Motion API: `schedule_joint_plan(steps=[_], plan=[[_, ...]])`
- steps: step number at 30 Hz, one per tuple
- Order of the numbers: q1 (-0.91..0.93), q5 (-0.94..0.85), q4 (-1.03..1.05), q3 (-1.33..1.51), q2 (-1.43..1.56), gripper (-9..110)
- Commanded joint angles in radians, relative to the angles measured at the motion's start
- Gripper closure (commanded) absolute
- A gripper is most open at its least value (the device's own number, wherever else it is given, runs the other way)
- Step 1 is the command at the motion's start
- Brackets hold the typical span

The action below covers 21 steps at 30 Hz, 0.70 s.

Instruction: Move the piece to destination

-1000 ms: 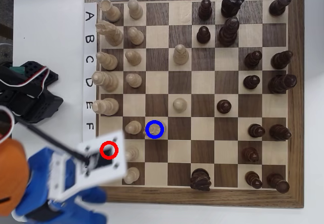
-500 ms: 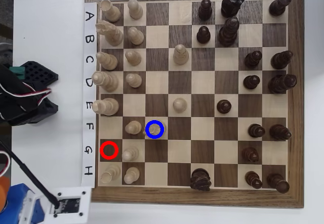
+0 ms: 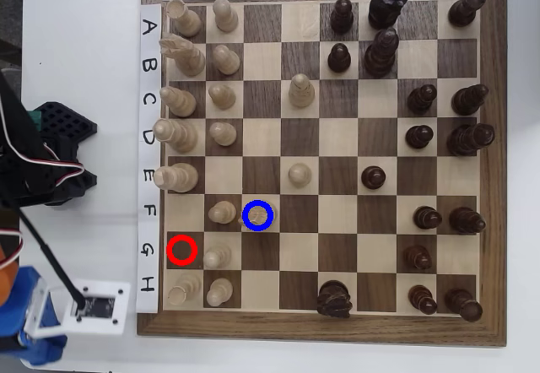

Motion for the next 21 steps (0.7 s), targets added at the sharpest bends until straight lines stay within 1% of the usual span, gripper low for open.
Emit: schedule_joint_plan(steps=[1, 7, 11, 14, 21], plan=[[0.106, -0.029, 0.021, 0.179, 0.272, 101], [0.126, -0.025, -0.038, 0.301, 0.35, 101], [0.127, -0.026, -0.038, 0.371, 0.41, 101], [0.112, -0.003, 0.011, 0.387, 0.476, 101], [0.121, -0.052, 0.213, 0.38, 0.601, 101]])
